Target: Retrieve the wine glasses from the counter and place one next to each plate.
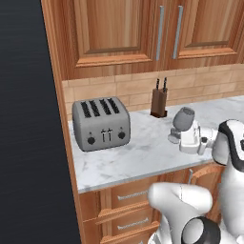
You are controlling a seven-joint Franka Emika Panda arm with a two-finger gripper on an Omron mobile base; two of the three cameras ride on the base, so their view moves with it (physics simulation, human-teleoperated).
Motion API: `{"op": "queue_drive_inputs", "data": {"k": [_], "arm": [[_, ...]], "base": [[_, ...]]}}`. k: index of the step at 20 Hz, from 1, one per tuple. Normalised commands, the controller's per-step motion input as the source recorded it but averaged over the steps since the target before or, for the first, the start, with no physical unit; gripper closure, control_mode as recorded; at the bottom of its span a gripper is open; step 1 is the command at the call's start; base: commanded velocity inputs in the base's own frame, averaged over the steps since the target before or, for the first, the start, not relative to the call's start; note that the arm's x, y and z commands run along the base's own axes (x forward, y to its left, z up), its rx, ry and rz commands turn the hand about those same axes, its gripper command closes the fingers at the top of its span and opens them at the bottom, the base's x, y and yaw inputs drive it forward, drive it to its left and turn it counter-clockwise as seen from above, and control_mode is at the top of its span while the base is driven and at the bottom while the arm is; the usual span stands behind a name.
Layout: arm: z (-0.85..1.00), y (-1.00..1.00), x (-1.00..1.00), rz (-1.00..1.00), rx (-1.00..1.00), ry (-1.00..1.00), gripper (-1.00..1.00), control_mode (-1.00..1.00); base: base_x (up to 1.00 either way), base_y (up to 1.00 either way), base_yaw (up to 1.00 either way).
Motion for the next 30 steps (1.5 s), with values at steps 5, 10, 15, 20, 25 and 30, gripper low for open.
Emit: {"op": "queue_drive_inputs", "data": {"k": [5, 10, 15, 20, 25, 30], "arm": [[0.76, -0.03, -0.86, 0.0, 0.0, -0.03, 1.0, -1.0], [0.58, -0.03, -0.83, 0.0, 0.0, -0.02, 1.0, -1.0], [0.55, -0.01, -0.98, 0.0, 0.0, -0.11, 1.0, -1.0], [0.19, 0.0, -0.4, 0.0, 0.0, -0.05, 1.0, 1.0], [0.0, 0.0, 0.0, 0.0, 0.0, 0.0, 1.0, 1.0], [0.0, 0.0, 0.0, 0.0, 0.0, 0.0, 1.0, 1.0]], "base": [[0.0, 0.0, 0.0], [0.0, 0.0, 0.0], [0.0, 0.0, 0.0], [-0.6, 0.0, 0.0], [-1.0, -0.59, 0.0], [-1.0, -0.64, 0.0]]}}
